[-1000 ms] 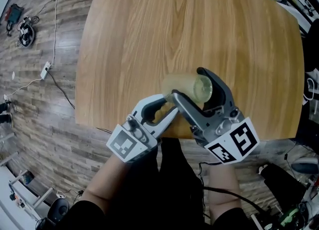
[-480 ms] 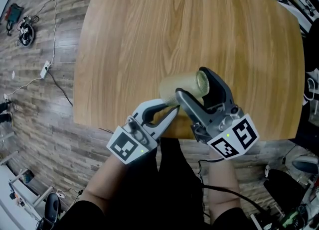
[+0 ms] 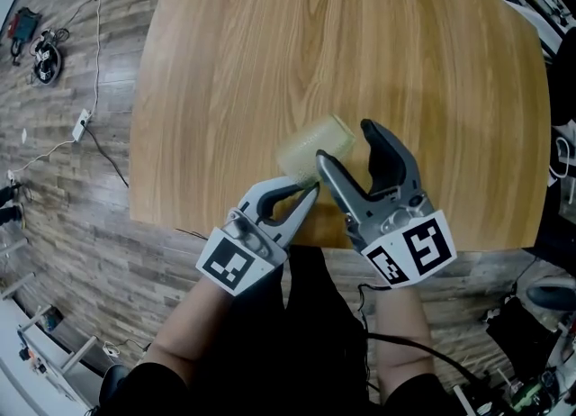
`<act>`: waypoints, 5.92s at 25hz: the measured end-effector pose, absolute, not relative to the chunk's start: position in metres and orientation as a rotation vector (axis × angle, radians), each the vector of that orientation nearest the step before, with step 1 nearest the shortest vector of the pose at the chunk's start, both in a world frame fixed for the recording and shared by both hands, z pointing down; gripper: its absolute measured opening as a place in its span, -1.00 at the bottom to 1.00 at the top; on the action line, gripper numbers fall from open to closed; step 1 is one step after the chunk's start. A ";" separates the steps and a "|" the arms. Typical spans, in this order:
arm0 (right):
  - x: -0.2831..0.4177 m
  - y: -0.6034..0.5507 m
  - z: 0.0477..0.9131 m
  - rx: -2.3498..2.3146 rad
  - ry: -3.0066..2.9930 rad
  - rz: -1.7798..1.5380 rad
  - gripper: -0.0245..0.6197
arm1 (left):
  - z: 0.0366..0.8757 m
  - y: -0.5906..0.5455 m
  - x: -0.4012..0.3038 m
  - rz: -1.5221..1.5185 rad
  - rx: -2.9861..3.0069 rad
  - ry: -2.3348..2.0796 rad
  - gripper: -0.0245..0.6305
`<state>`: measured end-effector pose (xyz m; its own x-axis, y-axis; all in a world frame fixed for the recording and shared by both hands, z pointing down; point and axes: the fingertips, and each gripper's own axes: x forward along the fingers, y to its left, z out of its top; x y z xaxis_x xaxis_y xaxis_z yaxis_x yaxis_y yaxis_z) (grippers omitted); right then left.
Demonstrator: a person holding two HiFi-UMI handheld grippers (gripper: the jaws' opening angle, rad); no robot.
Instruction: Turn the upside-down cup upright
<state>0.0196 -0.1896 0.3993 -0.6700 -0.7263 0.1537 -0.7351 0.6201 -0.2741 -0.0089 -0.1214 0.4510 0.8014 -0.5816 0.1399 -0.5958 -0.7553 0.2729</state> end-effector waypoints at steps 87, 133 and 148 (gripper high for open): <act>-0.007 -0.139 0.492 0.601 -2.400 -0.100 0.11 | 0.446 -0.099 0.001 0.893 2.866 -0.407 -0.83; -0.020 -0.134 0.499 0.953 -2.611 0.368 0.11 | 0.478 -0.177 -0.050 0.354 2.407 -1.062 -0.90; -0.019 -0.129 0.530 0.837 -2.440 0.347 0.11 | 0.492 -0.165 -0.035 0.380 2.426 -0.997 -0.90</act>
<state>-0.0192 -0.1291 0.5301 -0.6659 -0.4922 0.5607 -0.6288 0.7747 -0.0668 -0.0351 -0.1648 0.4923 0.6949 -0.5803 0.4246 -0.7157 -0.6154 0.3302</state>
